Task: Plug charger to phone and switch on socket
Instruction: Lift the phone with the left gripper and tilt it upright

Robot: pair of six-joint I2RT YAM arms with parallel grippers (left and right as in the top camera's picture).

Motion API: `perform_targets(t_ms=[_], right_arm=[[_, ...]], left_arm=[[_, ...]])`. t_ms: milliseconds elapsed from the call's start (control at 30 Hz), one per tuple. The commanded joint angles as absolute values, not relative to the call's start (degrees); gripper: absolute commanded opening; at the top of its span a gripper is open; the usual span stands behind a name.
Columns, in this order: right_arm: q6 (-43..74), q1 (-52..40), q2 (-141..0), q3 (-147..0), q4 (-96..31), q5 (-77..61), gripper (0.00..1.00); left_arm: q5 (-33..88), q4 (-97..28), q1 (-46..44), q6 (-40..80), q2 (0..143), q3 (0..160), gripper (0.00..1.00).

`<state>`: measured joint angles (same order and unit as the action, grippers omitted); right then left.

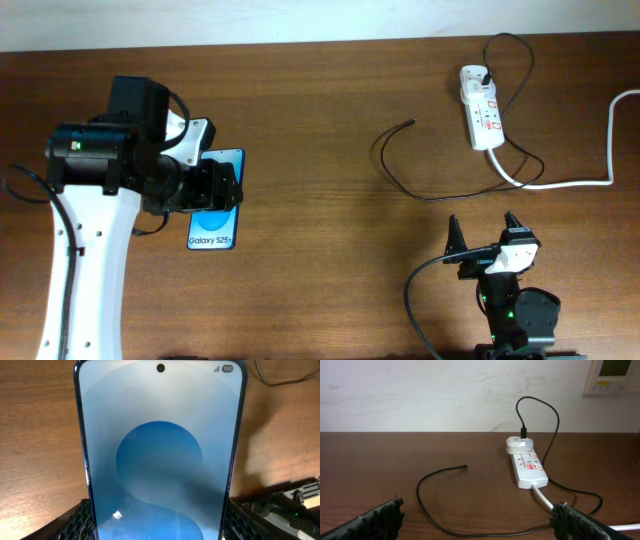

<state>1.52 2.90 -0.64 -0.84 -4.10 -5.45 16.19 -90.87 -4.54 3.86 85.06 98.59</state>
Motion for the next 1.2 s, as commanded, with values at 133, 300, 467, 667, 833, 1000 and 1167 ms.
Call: perform_targets(t_ms=[133,300,467,667,833,1000,1167], right_arm=[[2.0,2.7,-0.3,-0.3,-4.1,-5.3,0.98],[2.0,2.7,-0.3,-0.3,-4.1,-5.3,0.98],[2.0,2.7,-0.3,-0.3,-4.1,-5.3,0.98],[2.0,2.7,-0.3,-0.3,-4.1,-5.3,0.99],[2.0,2.7,-0.3,-0.3,-4.1,-5.3,0.98],[2.0,2.7,-0.3,-0.3,-4.1,-5.3,0.98],[2.0,2.7,-0.3,-0.3,-4.1,-5.3,0.98]], left_arm=[[18.3,-85.0,-4.5,7.1,83.8,90.5,0.39],[24.6,-77.2,-4.5,7.3,83.8,80.1,0.39],[25.3,-71.3,-4.5,11.3,83.8,73.4,0.39],[25.3,-66.8,-4.5,17.7,83.8,70.2,0.38],[25.3,-65.2,-5.3,24.3,83.8,70.2,0.36],[25.0,-62.9,-8.6,28.2,83.8,70.2,0.36],[20.4,-62.3,-11.2,31.9,83.8,70.2,0.37]])
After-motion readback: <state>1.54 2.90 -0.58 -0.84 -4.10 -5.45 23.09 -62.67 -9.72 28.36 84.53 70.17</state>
